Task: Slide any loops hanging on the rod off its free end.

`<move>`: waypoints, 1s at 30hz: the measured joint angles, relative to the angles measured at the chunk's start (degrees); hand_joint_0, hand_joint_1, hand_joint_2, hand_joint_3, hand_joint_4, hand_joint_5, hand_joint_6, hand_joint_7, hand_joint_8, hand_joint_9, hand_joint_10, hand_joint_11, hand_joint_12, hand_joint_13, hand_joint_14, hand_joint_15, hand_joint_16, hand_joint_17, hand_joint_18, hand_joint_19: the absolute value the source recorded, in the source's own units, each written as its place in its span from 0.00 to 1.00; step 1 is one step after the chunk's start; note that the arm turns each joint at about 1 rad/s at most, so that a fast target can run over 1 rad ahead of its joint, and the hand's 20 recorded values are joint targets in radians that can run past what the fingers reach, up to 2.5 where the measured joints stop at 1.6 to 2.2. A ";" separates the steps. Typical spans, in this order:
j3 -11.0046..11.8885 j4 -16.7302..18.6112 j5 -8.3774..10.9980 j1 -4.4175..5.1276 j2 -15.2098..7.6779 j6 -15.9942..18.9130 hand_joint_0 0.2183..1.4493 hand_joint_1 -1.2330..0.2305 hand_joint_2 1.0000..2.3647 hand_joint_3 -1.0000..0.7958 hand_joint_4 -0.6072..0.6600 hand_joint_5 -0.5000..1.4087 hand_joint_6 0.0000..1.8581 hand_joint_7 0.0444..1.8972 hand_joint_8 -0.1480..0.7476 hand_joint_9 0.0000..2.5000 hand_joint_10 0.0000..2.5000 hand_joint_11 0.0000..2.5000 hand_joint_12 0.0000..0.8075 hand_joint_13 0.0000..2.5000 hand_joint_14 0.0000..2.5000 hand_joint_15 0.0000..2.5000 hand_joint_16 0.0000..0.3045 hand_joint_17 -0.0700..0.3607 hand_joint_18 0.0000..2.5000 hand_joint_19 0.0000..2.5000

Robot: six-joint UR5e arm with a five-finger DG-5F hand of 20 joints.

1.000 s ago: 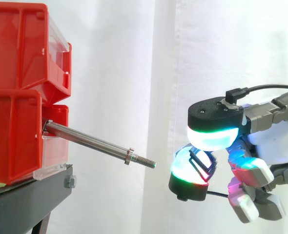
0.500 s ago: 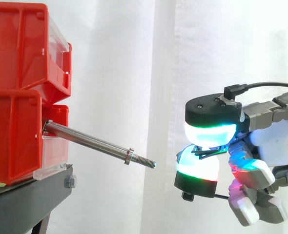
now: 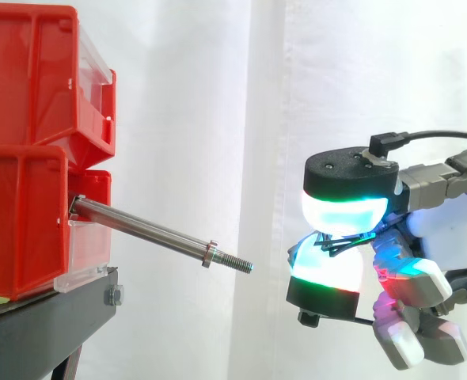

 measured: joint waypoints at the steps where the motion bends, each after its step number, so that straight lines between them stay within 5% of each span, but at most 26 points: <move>1: 0.00 0.02 0.02 0.01 0.00 0.00 0.31 0.42 0.01 0.52 0.66 0.25 0.29 0.78 0.58 0.55 0.01 0.23 0.48 0.49 0.00 0.13 0.21 0.50 0.49 0.31; 10: -0.01 0.00 0.42 0.17 0.00 0.04 0.32 0.40 0.01 0.52 0.67 0.25 0.28 0.82 0.59 0.54 0.01 0.24 0.49 0.47 0.00 0.14 0.21 0.49 0.48 0.31; 17: -0.02 -0.29 0.46 0.23 -0.01 0.10 0.29 0.33 0.01 0.49 0.65 0.20 0.41 0.65 0.59 0.51 0.01 0.28 0.50 0.45 0.01 0.14 0.21 0.50 0.48 0.32; 22: -0.02 -0.89 0.45 0.36 -0.01 0.33 0.30 0.30 0.02 0.49 0.57 0.18 0.46 0.65 0.57 0.53 0.01 0.31 0.48 0.46 0.01 0.15 0.20 0.47 0.47 0.32; 30: -0.02 -3.06 0.42 0.44 0.01 2.34 0.28 0.39 0.01 0.46 0.56 0.21 0.46 0.68 0.57 0.58 0.01 0.25 0.46 0.49 0.00 0.13 0.20 0.47 0.49 0.32</move>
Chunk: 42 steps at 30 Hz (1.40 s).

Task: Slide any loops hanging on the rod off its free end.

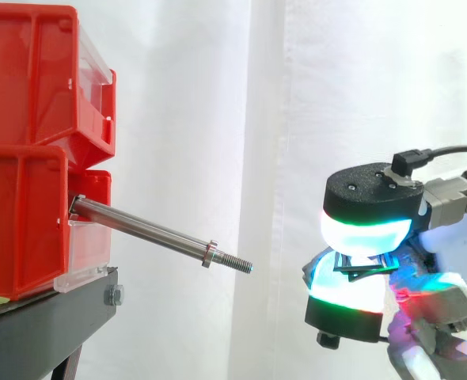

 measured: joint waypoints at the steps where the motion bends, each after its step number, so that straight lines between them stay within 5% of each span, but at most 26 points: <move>1: 0.00 -0.11 0.01 0.03 0.01 0.16 0.29 0.43 0.01 0.45 0.55 0.21 0.44 0.67 0.55 0.58 0.01 0.24 0.45 0.49 0.01 0.13 0.20 0.48 0.50 0.32; 6: 0.00 -0.89 0.04 0.34 0.04 0.60 0.30 0.46 0.01 0.47 0.56 0.24 0.38 0.65 0.56 0.58 0.01 0.20 0.45 0.50 0.00 0.13 0.20 0.48 0.50 0.32; 13: 0.00 -1.11 0.05 0.84 0.04 1.38 0.32 0.42 0.01 0.51 0.63 0.25 0.29 0.77 0.58 0.56 0.01 0.23 0.48 0.49 0.00 0.13 0.21 0.49 0.50 0.31; 19: 0.00 0.25 0.45 1.05 0.02 1.67 0.30 0.30 0.01 0.50 0.63 0.19 0.41 0.57 0.57 0.50 0.01 0.29 0.49 0.45 0.00 0.14 0.20 0.48 0.46 0.31; 26: 0.01 0.58 0.45 1.35 0.03 2.39 0.34 0.27 0.01 0.40 0.58 0.17 0.46 0.57 0.55 0.50 0.01 0.33 0.46 0.43 0.01 0.15 0.18 0.45 0.45 0.32; 36: 0.00 -0.47 0.48 2.04 0.05 3.03 0.31 0.39 0.00 0.30 0.57 0.20 0.45 0.63 0.54 0.55 0.01 0.30 0.42 0.44 0.01 0.14 0.17 0.44 0.44 0.33; 42: 0.01 -0.68 0.54 2.13 0.05 3.78 0.30 0.43 0.01 0.43 0.58 0.18 0.46 0.60 0.55 0.49 0.01 0.30 0.45 0.41 0.00 0.14 0.19 0.46 0.45 0.33</move>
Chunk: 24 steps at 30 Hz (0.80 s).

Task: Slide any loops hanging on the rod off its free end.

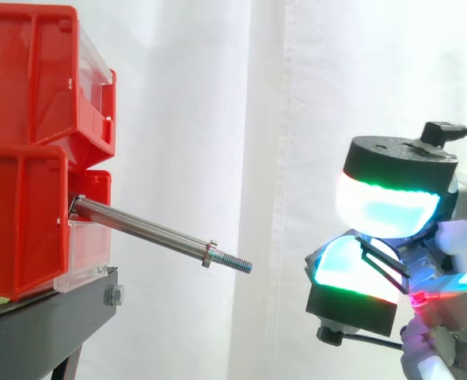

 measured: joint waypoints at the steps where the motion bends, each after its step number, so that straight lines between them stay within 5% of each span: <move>1: 0.00 -0.01 0.01 0.00 0.00 0.14 0.31 0.40 0.01 0.47 0.62 0.17 0.47 0.57 0.59 0.48 0.01 0.30 0.48 0.42 0.00 0.13 0.20 0.48 0.46 0.32; 4: -0.01 -0.04 0.02 0.01 0.01 0.44 0.34 0.33 0.01 0.50 0.62 0.16 0.49 0.55 0.59 0.44 0.01 0.32 0.50 0.40 0.00 0.14 0.21 0.49 0.46 0.31; 10: -0.01 -0.05 0.02 0.02 0.00 0.60 0.38 0.31 0.01 0.37 0.63 0.15 0.49 0.52 0.56 0.43 0.01 0.34 0.47 0.39 0.01 0.14 0.19 0.46 0.43 0.31; 16: -0.01 0.00 0.19 0.02 -0.05 0.61 0.35 0.39 0.00 0.30 0.62 0.17 0.49 0.56 0.58 0.49 0.01 0.34 0.45 0.40 0.01 0.14 0.18 0.45 0.43 0.32; 24: -0.01 -0.04 0.62 0.02 -0.02 0.61 0.32 0.46 0.01 0.33 0.59 0.20 0.47 0.63 0.56 0.55 0.01 0.32 0.42 0.42 0.00 0.14 0.18 0.45 0.45 0.33</move>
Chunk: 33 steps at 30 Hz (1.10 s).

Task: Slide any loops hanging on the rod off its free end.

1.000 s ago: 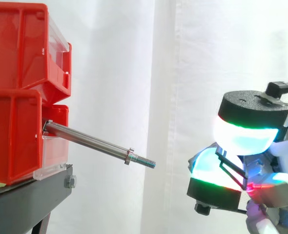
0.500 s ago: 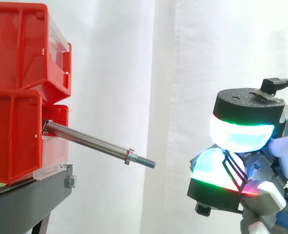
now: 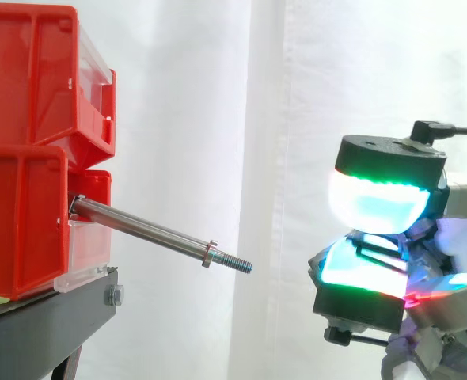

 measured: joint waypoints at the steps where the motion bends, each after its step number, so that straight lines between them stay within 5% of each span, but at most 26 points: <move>1: 0.00 0.01 0.04 0.00 -0.01 0.00 0.31 0.46 0.01 0.36 0.58 0.20 0.47 0.62 0.56 0.55 0.01 0.32 0.42 0.42 0.00 0.14 0.18 0.45 0.44 0.34; 10: 0.00 0.18 0.66 0.00 -0.04 0.00 0.30 0.43 0.01 0.44 0.60 0.20 0.47 0.63 0.59 0.54 0.01 0.33 0.45 0.42 0.00 0.14 0.19 0.46 0.46 0.33; 20: 0.00 0.34 0.90 0.13 -0.02 -0.01 0.39 0.28 0.00 0.32 0.56 0.16 0.49 0.55 0.55 0.45 0.01 0.36 0.45 0.39 0.01 0.14 0.18 0.45 0.42 0.29; 28: 0.00 0.10 1.06 0.22 0.00 1.08 0.40 0.30 0.00 0.28 0.60 0.16 0.48 0.53 0.55 0.45 0.01 0.36 0.45 0.39 0.01 0.14 0.18 0.44 0.41 0.29; 33: 0.00 0.07 1.08 0.33 0.00 2.05 0.32 0.41 0.00 0.28 0.61 0.18 0.47 0.58 0.57 0.50 0.01 0.34 0.44 0.41 0.00 0.14 0.18 0.44 0.43 0.31</move>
